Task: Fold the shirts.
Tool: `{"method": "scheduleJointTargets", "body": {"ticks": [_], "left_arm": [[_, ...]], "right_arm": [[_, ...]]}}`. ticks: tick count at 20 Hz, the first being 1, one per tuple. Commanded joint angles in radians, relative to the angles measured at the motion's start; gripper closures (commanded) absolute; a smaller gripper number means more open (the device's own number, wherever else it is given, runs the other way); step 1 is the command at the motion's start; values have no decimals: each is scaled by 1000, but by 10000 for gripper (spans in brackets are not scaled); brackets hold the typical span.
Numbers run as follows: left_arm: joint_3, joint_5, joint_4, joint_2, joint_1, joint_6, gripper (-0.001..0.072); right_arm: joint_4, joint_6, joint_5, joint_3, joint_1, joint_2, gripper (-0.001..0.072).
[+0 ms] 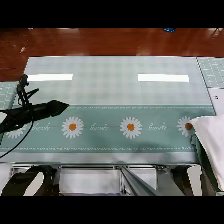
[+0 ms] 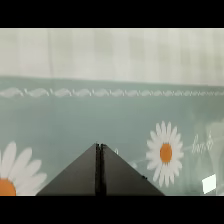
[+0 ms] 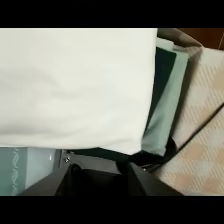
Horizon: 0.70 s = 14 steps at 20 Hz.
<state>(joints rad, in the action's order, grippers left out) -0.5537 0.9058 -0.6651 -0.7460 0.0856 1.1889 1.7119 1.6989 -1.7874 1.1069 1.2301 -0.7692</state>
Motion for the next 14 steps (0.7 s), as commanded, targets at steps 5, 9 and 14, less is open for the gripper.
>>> {"method": "scheduleJointTargets", "body": {"ticks": [5, 9, 14], "left_arm": [[-555, 19, -1, -200, 26, 0, 691], [-979, 108, -128, -343, -62, 83, 691], [-1036, 177, -477, -394, -228, 227, 691]], "right_arm": [[-935, -90, 290, 338, -51, -233, 691], [-872, -172, 448, 557, -496, -306, 692], [-338, -156, 501, 574, -1101, -399, 691]]}}
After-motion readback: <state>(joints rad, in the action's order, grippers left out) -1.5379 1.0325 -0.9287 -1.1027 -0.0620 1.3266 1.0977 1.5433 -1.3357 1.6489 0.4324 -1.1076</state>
